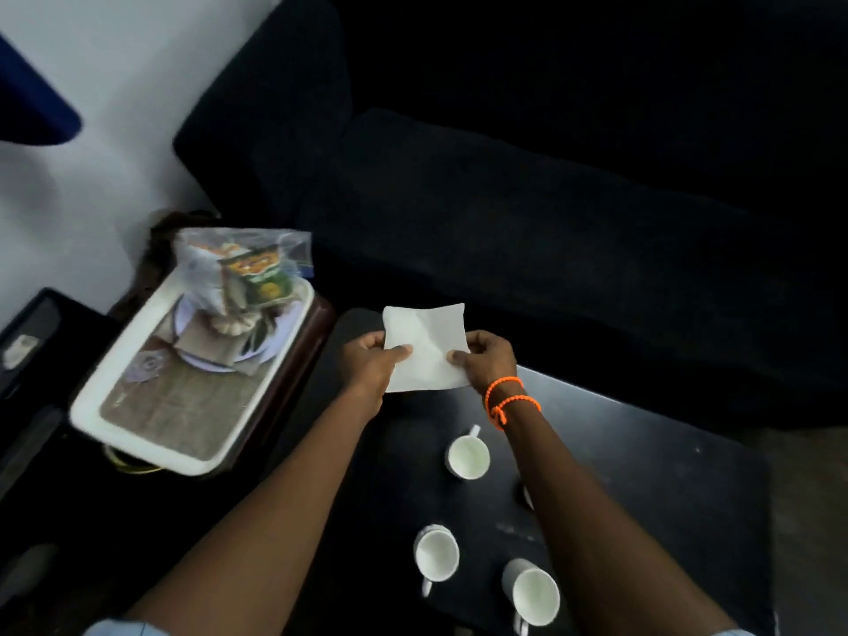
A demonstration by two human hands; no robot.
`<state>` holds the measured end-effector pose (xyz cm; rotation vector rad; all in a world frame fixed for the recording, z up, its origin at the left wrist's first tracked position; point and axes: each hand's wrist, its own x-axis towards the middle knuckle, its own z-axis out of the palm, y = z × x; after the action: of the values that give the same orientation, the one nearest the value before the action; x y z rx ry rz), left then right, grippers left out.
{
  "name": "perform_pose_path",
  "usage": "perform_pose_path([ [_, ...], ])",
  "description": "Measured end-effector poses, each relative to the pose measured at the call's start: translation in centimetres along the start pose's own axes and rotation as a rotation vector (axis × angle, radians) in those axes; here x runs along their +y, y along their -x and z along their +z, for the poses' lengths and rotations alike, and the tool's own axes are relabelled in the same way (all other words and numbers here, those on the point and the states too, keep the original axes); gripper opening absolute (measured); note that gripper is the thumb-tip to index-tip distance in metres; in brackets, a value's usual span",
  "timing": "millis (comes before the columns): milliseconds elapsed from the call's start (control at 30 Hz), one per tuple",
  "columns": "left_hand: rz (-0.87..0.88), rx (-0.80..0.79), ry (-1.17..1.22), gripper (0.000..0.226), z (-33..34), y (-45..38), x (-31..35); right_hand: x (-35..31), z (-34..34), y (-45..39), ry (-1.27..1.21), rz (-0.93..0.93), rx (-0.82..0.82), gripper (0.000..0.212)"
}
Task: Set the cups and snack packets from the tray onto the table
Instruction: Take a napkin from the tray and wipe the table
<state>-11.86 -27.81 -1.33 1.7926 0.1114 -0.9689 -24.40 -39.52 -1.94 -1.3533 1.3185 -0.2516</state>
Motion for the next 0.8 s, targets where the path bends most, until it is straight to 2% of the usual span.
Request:
perform_pose_path([
  [167, 0.012, -0.143, -0.059, 0.031, 8.9, 3.5, -1.4, 4.4, -8.7, 1.2, -0.109, 0.051, 0.193, 0.028],
  [333, 0.091, -0.277, -0.255, 0.061, 16.0, 7.3, -4.1, 8.5, -15.6, 3.7, -0.279, 0.157, 0.31, 0.05],
  [433, 0.152, -0.356, -0.368, 0.067, 19.3, 9.8, -5.8, 10.6, -18.9, 5.7, -0.27, 0.161, 0.435, 0.053],
  [567, 0.249, -0.409, -0.513, 0.068, 22.9, 14.0, -8.1, 12.8, -22.3, 8.5, -0.194, 0.165, 0.558, 0.051],
  [700, 0.289, -0.494, -0.564, 0.076, 24.8, 18.1, -10.3, 14.9, -24.4, 11.4, -0.203, 0.191, 0.655, 0.051],
  [800, 0.344, -0.562, -0.598, 0.074, 25.4, 21.2, -12.1, 16.6, -25.2, 14.1, -0.221, 0.23, 0.715, 0.048],
])
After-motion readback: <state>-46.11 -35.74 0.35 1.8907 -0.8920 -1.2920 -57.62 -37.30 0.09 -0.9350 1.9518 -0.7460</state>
